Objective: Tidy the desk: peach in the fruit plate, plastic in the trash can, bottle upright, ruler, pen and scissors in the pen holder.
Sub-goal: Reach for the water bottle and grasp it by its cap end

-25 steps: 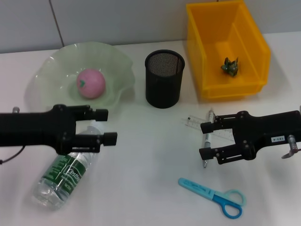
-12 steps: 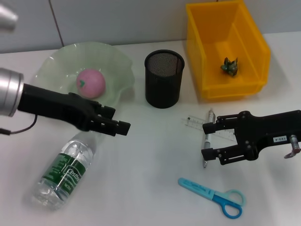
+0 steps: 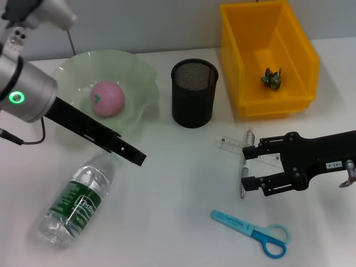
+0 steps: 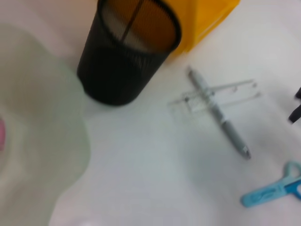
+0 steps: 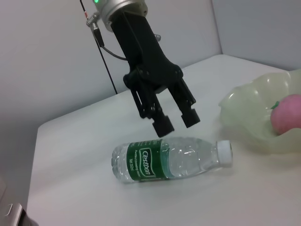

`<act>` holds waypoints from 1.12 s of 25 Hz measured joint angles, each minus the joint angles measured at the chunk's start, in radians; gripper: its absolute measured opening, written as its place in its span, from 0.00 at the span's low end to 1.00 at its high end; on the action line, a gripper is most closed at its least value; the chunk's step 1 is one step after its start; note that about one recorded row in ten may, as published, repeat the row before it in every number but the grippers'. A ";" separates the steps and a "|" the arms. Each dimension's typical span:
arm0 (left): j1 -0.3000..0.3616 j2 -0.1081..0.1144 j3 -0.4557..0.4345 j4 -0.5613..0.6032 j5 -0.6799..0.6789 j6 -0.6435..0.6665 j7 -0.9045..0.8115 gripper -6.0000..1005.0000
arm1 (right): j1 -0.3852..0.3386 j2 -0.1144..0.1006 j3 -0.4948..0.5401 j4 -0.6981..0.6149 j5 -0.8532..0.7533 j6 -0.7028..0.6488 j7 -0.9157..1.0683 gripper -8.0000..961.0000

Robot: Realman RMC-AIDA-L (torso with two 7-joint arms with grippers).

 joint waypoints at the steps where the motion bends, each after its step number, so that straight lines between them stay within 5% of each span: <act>1: -0.005 -0.001 0.014 0.000 0.009 -0.002 -0.011 0.77 | 0.000 0.000 0.000 -0.001 -0.002 -0.001 -0.001 0.81; 9: -0.048 -0.006 0.165 -0.010 0.121 -0.091 -0.116 0.76 | 0.001 0.002 -0.001 -0.014 -0.025 -0.004 -0.004 0.81; 28: -0.107 -0.008 0.194 -0.154 0.197 -0.218 -0.147 0.76 | -0.001 0.003 -0.001 -0.033 -0.035 -0.005 -0.001 0.81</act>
